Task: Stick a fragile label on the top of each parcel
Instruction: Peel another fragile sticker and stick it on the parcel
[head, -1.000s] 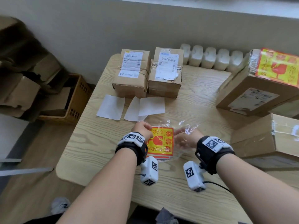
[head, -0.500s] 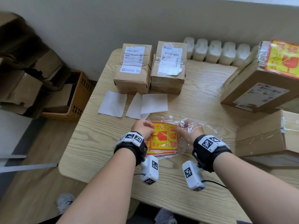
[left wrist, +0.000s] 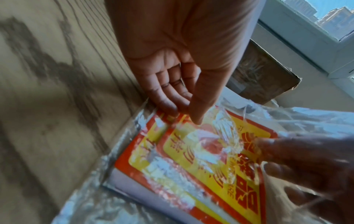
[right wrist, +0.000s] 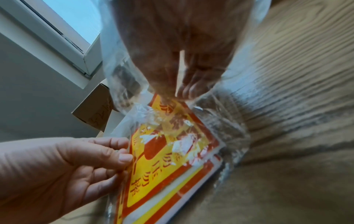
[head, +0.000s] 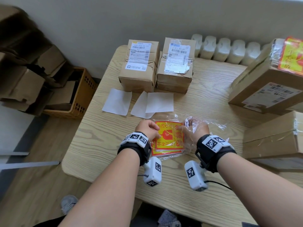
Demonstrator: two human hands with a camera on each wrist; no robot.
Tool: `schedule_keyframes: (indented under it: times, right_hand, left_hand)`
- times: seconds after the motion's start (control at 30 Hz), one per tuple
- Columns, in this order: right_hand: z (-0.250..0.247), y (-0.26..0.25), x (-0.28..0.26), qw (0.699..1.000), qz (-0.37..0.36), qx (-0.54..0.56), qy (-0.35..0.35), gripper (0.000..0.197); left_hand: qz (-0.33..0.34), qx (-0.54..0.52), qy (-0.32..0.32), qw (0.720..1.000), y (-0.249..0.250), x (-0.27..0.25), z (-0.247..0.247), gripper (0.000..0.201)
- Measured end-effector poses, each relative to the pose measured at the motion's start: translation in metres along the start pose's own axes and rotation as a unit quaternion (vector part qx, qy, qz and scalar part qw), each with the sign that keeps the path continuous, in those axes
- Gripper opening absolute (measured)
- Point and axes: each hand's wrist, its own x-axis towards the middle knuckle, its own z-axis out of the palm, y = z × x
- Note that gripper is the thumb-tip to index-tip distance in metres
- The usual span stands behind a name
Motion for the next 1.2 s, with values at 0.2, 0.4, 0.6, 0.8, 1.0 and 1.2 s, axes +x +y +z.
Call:
schedule_keyframes:
  times: [0.2,0.4,0.6,0.8,1.0,1.2]
  right_hand:
    - [0.000,0.009,0.002,0.998,0.055,-0.003,-0.001,0.035]
    - [-0.010,-0.002,-0.012,0.999,0.040,0.000,-0.012,0.044]
    - [-0.005,-0.005,-0.013,0.997,-0.002,0.082,0.005,0.033]
    - [-0.010,-0.011,-0.018,0.991,0.015,0.129,-0.031,0.025]
    - [-0.013,-0.011,-0.015,0.993,-0.032,0.104,-0.040,0.018]
    - [-0.010,-0.010,-0.018,0.997,-0.059,0.040,-0.022,0.029]
  left_hand:
    - [0.004,0.102,0.015,0.995,0.003,-0.003,0.001,0.032]
    - [0.003,0.118,0.021,0.993,0.006,-0.008,0.002,0.036]
    - [0.002,0.116,0.009,0.993,0.006,-0.008,0.001,0.035]
    - [0.002,0.127,0.009,0.992,0.005,-0.008,0.002,0.035]
    - [0.007,0.145,0.014,0.989,0.004,-0.008,0.004,0.033]
    - [0.009,0.171,0.025,0.985,0.005,-0.008,0.004,0.033]
